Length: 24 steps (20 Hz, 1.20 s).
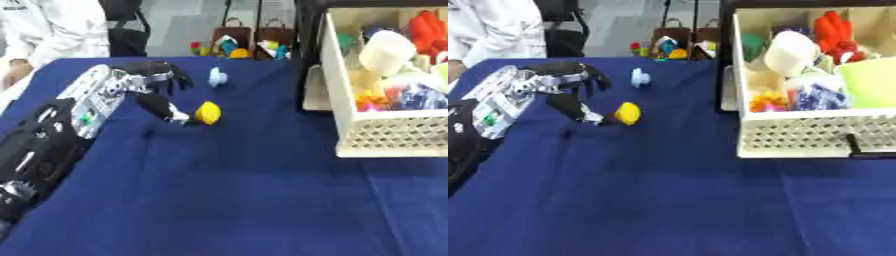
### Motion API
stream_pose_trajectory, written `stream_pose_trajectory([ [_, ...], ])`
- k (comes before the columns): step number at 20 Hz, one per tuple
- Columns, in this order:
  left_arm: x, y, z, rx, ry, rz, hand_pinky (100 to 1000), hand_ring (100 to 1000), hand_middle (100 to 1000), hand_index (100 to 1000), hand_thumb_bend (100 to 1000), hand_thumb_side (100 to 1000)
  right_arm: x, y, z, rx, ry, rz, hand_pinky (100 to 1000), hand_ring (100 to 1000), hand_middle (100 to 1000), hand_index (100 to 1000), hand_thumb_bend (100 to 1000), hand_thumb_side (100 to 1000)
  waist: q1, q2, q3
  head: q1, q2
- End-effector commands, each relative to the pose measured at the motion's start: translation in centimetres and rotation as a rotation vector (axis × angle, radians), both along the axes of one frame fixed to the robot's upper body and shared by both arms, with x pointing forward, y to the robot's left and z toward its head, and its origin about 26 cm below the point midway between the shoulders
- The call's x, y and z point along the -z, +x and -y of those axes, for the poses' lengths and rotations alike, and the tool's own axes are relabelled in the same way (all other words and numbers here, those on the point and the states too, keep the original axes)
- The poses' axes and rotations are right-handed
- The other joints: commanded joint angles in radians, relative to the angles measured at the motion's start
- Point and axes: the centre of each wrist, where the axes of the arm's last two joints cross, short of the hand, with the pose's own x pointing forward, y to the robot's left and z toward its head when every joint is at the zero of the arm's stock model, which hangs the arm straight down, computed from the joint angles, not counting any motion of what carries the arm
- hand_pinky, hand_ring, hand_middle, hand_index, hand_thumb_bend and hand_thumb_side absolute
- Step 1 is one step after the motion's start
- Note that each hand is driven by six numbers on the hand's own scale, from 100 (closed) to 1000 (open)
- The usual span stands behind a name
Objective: Pick up objects from table and place into drawer.
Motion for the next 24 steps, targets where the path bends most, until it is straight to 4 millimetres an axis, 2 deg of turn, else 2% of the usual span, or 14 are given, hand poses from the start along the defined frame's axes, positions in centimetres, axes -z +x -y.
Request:
stream_pose_trajectory([
  [1, -1.3, 0.0, -0.1, 0.007, -0.007, 0.033, 502, 656, 734, 872, 611, 629, -0.9, -0.3, -0.1, -0.01, -0.011, 0.041, 698, 747, 654, 780, 100, 1000, -0.001, -0.017, -0.002, 0.007, -0.011],
  [15, -0.7, 0.9, 0.0, 0.004, -0.095, 0.069, 471, 627, 731, 860, 555, 623, -1.3, -0.3, -0.2, -0.018, -0.004, 0.055, 700, 748, 651, 780, 100, 1000, 0.005, 0.008, -0.023, 0.019, -0.031],
  [24, -0.2, 1.4, -0.7, -0.049, -0.084, 0.089, 474, 633, 729, 854, 528, 610, -1.5, -0.3, -0.3, -0.023, -0.003, 0.064, 701, 748, 649, 780, 100, 1000, 0.005, 0.022, -0.032, 0.023, -0.048],
])
